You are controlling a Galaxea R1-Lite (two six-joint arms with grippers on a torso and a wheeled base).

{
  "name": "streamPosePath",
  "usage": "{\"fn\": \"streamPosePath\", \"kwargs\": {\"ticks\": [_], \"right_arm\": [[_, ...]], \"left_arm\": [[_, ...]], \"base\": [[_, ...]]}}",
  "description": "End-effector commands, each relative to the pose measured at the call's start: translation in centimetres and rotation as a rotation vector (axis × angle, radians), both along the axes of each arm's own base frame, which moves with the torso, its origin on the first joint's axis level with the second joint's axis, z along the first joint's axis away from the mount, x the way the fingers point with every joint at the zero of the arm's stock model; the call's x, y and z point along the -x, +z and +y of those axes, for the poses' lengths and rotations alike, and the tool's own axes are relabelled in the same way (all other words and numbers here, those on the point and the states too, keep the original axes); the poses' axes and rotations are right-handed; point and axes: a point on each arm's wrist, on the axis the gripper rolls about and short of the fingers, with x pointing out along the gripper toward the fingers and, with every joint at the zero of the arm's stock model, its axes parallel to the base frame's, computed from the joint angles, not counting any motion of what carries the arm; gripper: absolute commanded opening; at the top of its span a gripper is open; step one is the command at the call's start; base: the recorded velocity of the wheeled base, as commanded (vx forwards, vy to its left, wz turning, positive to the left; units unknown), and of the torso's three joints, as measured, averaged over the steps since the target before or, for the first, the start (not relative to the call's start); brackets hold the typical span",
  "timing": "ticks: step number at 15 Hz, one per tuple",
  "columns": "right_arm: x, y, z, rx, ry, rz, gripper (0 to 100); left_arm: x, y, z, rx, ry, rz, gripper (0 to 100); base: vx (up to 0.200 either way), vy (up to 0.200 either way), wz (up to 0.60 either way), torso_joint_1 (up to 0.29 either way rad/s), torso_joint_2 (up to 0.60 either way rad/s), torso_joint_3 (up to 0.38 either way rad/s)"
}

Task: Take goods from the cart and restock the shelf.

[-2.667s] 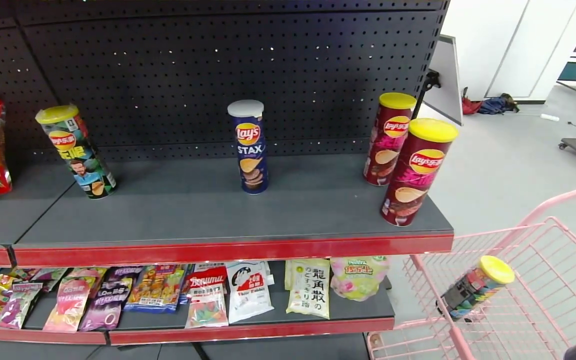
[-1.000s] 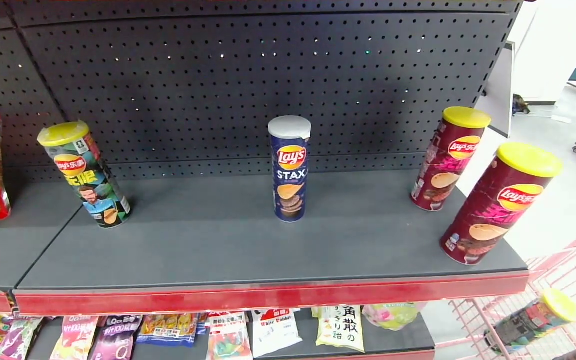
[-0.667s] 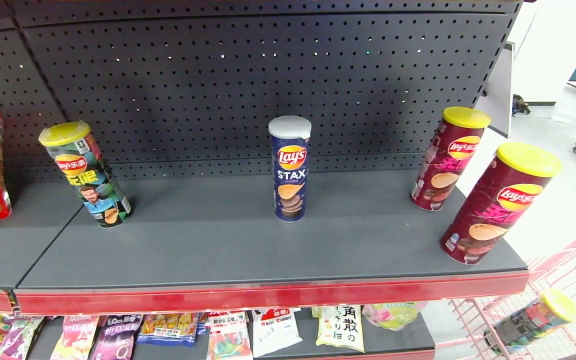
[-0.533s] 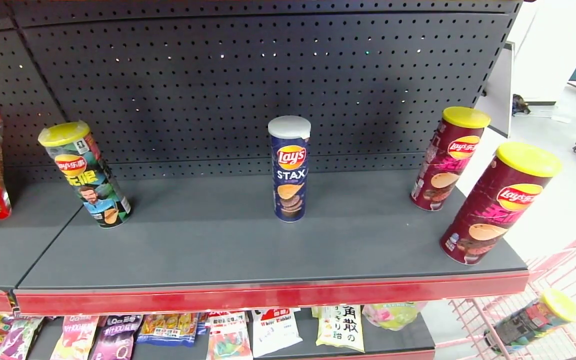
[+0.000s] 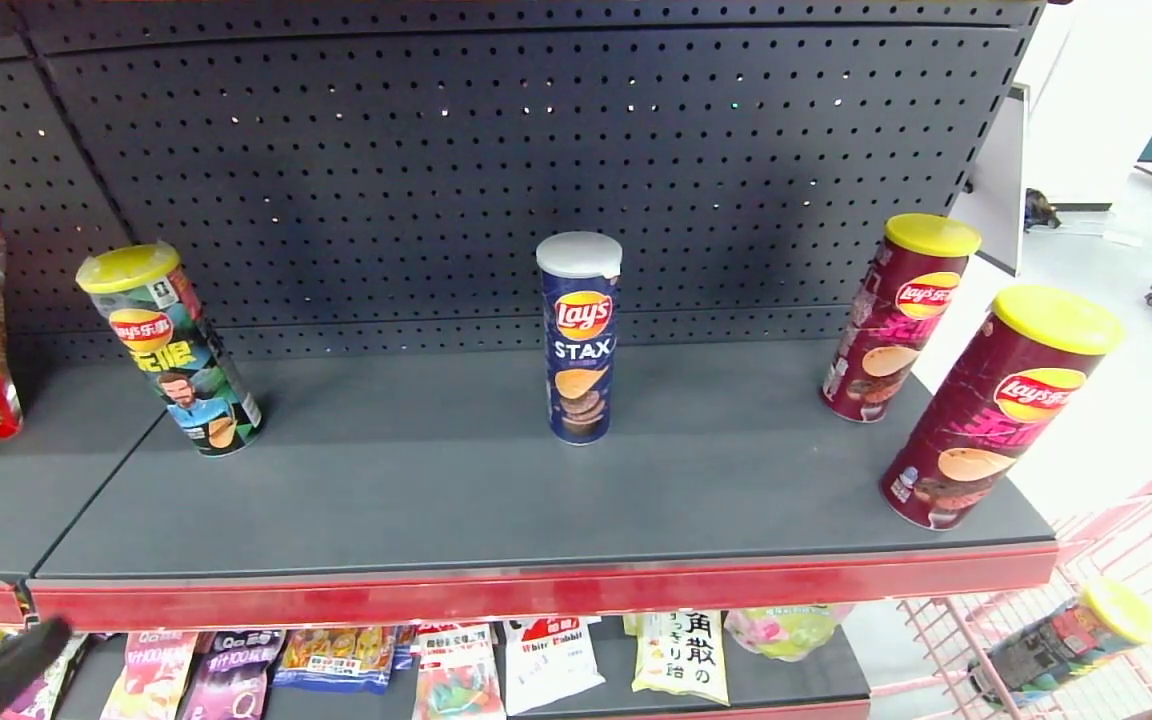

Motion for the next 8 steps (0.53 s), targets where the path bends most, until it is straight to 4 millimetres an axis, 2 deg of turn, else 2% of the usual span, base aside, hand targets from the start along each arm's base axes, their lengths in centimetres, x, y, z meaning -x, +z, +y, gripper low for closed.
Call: {"fn": "streamPosePath", "kwargs": {"ticks": [1, 3, 8], "right_arm": [[-0.5, 0.2, 0.0, -0.001, 0.008, 0.032, 0], [-0.6, 0.4, 0.1, -0.004, 0.007, 0.03, 0], [-0.2, 0.3, 0.0, -0.027, 0.003, 0.016, 0]], "left_arm": [[-15.1, 0.5, -5.5, -0.064, -0.224, 0.072, 100], [-20.0, -0.8, -7.2, -0.076, -0.278, 0.055, 100], [-24.7, -2.6, -11.0, -0.092, -0.381, 0.091, 100]], "base": [[0.0, 0.0, 0.0, 0.0, 0.0, 0.0], [0.0, 0.0, 0.0, 0.0, 0.0, 0.0], [0.0, 0.0, 0.0, 0.0, 0.0, 0.0]]}}
